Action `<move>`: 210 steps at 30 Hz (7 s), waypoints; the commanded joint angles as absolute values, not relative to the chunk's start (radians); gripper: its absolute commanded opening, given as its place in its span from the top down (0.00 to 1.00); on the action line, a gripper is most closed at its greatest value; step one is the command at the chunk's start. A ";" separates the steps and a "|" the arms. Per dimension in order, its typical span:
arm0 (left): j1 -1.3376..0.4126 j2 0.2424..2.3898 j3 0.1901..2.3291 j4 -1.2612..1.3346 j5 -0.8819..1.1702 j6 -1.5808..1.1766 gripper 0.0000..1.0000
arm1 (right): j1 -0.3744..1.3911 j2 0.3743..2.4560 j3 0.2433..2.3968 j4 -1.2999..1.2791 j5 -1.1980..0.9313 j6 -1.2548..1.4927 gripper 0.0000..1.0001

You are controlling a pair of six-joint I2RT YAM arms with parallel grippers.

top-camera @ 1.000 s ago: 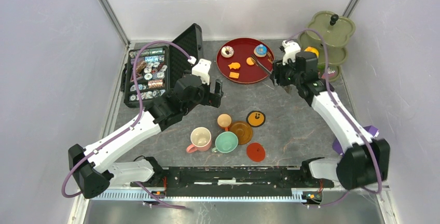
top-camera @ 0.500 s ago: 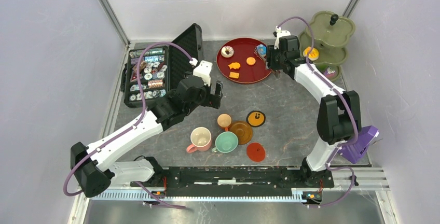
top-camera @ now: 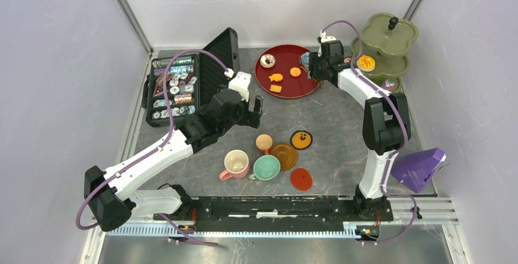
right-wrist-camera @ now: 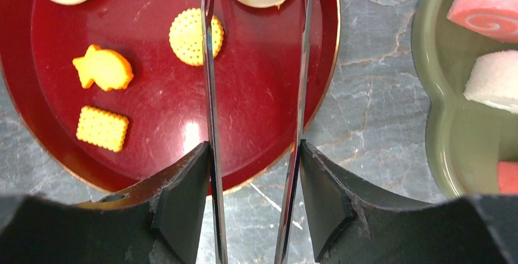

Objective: Serve the afternoon tea

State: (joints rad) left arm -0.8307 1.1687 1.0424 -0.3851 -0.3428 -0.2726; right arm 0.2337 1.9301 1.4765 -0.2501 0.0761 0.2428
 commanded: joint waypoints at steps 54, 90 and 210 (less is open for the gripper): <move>-0.824 1.103 1.035 -0.336 -0.330 -0.270 0.00 | 0.195 1.492 1.192 -0.034 0.442 0.402 0.72; -0.822 1.102 1.032 -0.339 -0.331 -0.264 0.00 | 0.106 1.634 1.331 -0.070 0.475 0.357 0.43; -0.784 1.068 1.019 -0.328 -0.249 -0.333 0.00 | 0.230 0.833 0.892 -0.580 0.550 0.064 0.77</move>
